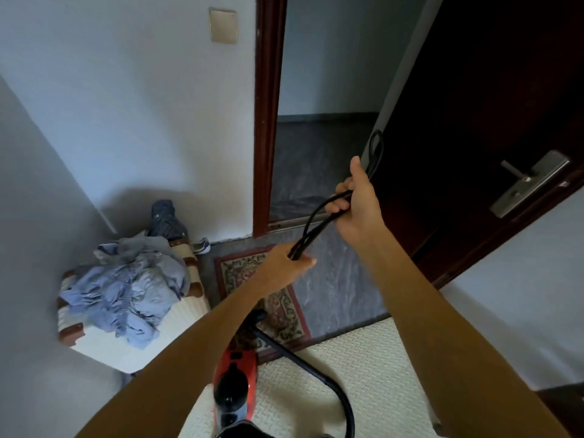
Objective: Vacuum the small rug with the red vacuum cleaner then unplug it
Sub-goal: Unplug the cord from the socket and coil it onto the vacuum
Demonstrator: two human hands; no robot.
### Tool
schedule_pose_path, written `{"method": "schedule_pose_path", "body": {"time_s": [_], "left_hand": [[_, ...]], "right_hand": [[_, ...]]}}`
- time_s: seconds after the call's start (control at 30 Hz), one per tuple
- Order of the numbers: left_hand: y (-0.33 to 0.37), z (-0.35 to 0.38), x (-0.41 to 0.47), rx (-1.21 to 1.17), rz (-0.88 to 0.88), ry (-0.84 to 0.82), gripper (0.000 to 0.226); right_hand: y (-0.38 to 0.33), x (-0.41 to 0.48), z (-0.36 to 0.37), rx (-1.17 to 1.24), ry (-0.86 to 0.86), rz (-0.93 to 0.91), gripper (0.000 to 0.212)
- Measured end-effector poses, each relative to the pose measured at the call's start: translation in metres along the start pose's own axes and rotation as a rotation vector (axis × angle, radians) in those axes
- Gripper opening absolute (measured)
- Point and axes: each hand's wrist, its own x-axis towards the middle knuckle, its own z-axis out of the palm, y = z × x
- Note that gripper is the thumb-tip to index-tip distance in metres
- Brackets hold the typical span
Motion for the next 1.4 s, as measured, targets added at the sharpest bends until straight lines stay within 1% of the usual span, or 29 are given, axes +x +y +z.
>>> {"method": "schedule_pose_path", "body": {"time_s": [0.1,0.2,0.27,0.33,0.37,0.43,0.5,0.53,0.57,0.6,0.63,0.67,0.7,0.73,0.77,0.8,0.83,0.87,0.93,1.0,1.03,1.1,1.2,1.23,1.27,1.3,1.33,1.37,1.4], "left_hand": [[0.001,0.012,-0.006,0.144,-0.016,-0.025,0.027],[-0.004,0.023,-0.012,0.31,-0.03,0.044,0.022],[-0.008,0.03,-0.018,0.408,-0.035,0.075,0.019],[-0.008,0.036,-0.023,0.527,-0.016,0.1,0.021],[-0.007,0.038,-0.025,0.578,-0.012,0.113,0.021],[-0.01,0.035,-0.028,0.681,-0.058,0.094,0.022],[-0.015,0.028,-0.029,0.811,-0.173,0.04,0.018],[-0.015,0.023,-0.03,0.896,-0.238,0.002,0.016],[-0.016,0.019,-0.031,0.972,-0.278,-0.041,0.016],[-0.015,0.015,-0.032,1.033,-0.316,-0.092,0.017],[-0.016,0.01,-0.033,1.074,-0.34,-0.127,0.02],[-0.015,0.008,-0.035,1.101,-0.362,-0.149,0.021],[-0.016,0.005,-0.035,1.132,-0.37,-0.17,0.022],[-0.015,0.004,-0.036,1.168,-0.367,-0.201,0.021],[-0.015,0.002,-0.035,1.199,-0.352,-0.245,0.018],[-0.013,0.001,-0.034,1.216,-0.345,-0.285,0.015],[-0.013,-0.001,-0.033,1.219,-0.326,-0.311,0.013],[-0.012,-0.004,-0.031,1.192,-0.31,-0.332,0.013],[-0.013,-0.019,-0.03,1.089,-0.259,-0.352,0.015],[-0.016,-0.039,-0.029,0.912,-0.183,-0.347,0.016],[-0.017,-0.049,-0.03,0.814,-0.162,-0.328,0.018],[-0.026,-0.068,-0.026,0.636,-0.184,-0.249,0.022],[-0.043,-0.074,-0.017,0.372,-0.267,-0.046,0.015],[-0.047,-0.074,-0.014,0.3,-0.299,0.036,0.013],[-0.053,-0.076,-0.01,0.229,-0.339,0.109,0.012],[-0.056,-0.079,-0.006,0.15,-0.387,0.162,0.011],[-0.058,-0.082,-0.003,0.073,-0.443,0.202,0.01],[-0.059,-0.086,0.0,0.033,-0.489,0.23,0.011],[-0.059,-0.09,0.003,0.047,-0.494,0.241,0.012]], "right_hand": [[-0.007,0.006,-0.04,0.121,-0.025,0.053,0.048],[-0.008,0.017,-0.084,0.264,-0.016,0.129,0.048],[-0.003,0.023,-0.113,0.352,0.005,0.179,0.046],[0.01,0.027,-0.134,0.356,0.08,0.236,0.045],[0.019,0.028,-0.144,0.297,0.133,0.285,0.043],[0.042,0.026,-0.162,0.104,0.185,0.481,0.046],[0.067,0.02,-0.177,-0.109,0.144,0.721,0.061],[0.082,0.015,-0.181,-0.218,0.103,0.792,0.065],[0.096,0.008,-0.18,-0.313,0.061,0.819,0.064],[0.106,-0.002,-0.173,-0.405,0.007,0.782,0.055],[0.117,-0.01,-0.164,-0.547,-0.044,0.653,0.039],[0.127,-0.016,-0.155,-0.733,-0.134,0.436,0.026],[0.135,-0.019,-0.145,-0.985,-0.238,0.147,0.035],[0.145,-0.02,-0.133,-1.207,-0.387,-0.119,0.057],[0.156,-0.021,-0.121,-1.359,-0.535,-0.297,0.074],[0.164,-0.024,-0.107,-1.429,-0.632,-0.362,0.081],[0.171,-0.027,-0.095,-1.443,-0.657,-0.345,0.079],[0.18,-0.025,-0.086,-1.408,-0.632,-0.333,0.071],[0.19,-0.022,-0.074,-1.318,-0.533,-0.274,0.046],[0.192,-0.019,-0.067,-1.207,-0.485,-0.209,0.032],[0.191,-0.02,-0.062,-1.153,-0.496,-0.167,0.029],[0.198,-0.021,-0.047,-1.07,-0.531,-0.113,0.029],[0.215,-0.014,-0.023,-0.943,-0.519,0.015,0.023],[0.221,-0.008,-0.017,-0.923,-0.515,0.072,0.017],[0.228,-0.001,-0.013,-0.924,-0.504,0.113,0.018],[0.235,0.004,-0.009,-0.928,-0.511,0.141,0.026],[0.243,0.007,-0.006,-0.934,-0.5,0.175,0.031],[0.251,0.009,-0.003,-0.942,-0.456,0.198,0.029],[0.258,0.011,0.001,-0.926,-0.403,0.198,0.025]]}}
